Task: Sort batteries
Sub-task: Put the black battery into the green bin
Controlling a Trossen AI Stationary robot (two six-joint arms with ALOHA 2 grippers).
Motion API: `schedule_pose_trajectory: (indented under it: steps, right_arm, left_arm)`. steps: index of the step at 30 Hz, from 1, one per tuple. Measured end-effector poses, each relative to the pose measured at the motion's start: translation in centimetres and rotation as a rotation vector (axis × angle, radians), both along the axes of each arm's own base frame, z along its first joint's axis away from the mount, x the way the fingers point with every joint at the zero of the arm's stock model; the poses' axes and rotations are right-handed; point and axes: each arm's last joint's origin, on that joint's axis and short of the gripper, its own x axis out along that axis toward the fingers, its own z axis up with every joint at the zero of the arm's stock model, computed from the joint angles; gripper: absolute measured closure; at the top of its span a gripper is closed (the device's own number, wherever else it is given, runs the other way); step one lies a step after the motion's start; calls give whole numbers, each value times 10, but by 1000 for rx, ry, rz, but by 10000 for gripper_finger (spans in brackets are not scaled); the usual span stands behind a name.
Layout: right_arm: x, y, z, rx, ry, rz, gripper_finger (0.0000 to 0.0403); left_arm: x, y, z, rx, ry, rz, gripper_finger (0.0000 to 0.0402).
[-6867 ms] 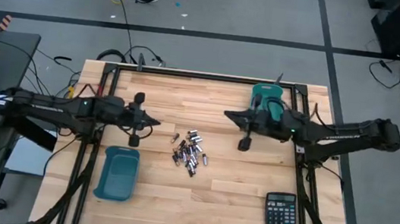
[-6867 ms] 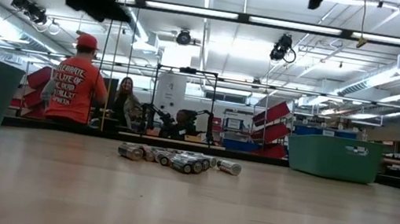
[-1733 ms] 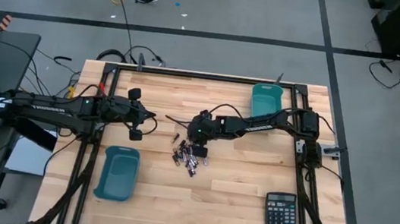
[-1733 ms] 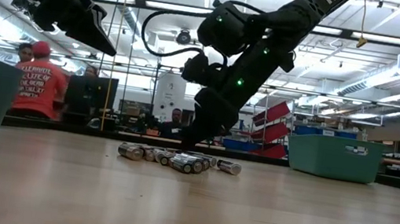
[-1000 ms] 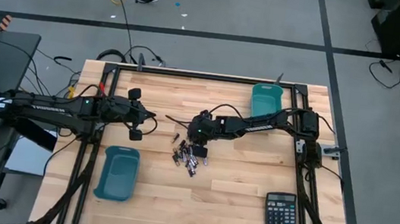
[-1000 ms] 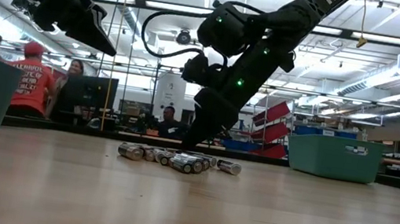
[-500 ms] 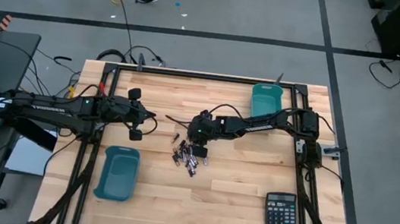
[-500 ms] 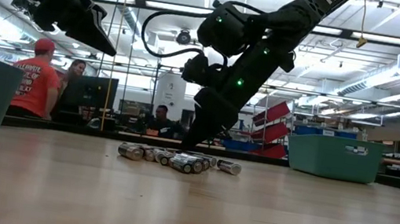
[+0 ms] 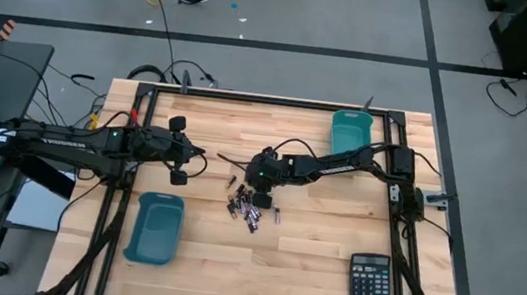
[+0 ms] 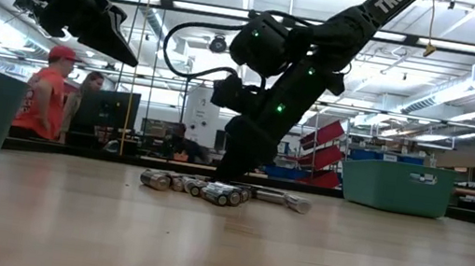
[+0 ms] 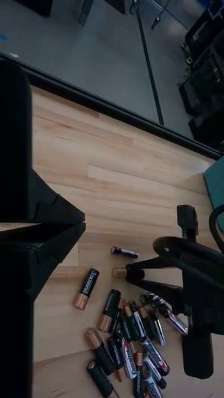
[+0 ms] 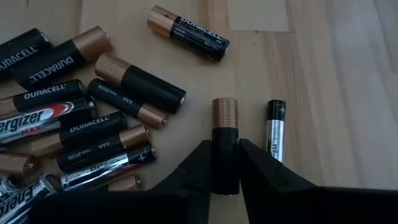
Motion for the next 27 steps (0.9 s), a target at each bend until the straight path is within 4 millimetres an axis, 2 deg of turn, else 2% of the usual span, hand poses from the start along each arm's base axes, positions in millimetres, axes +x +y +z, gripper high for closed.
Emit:
schedule_pose_trajectory:
  steps: [27]
  right_arm:
    - [0,-1,-1,-5,1,2,343]
  left_arm:
    - [0,0,0,0,0,0,400]
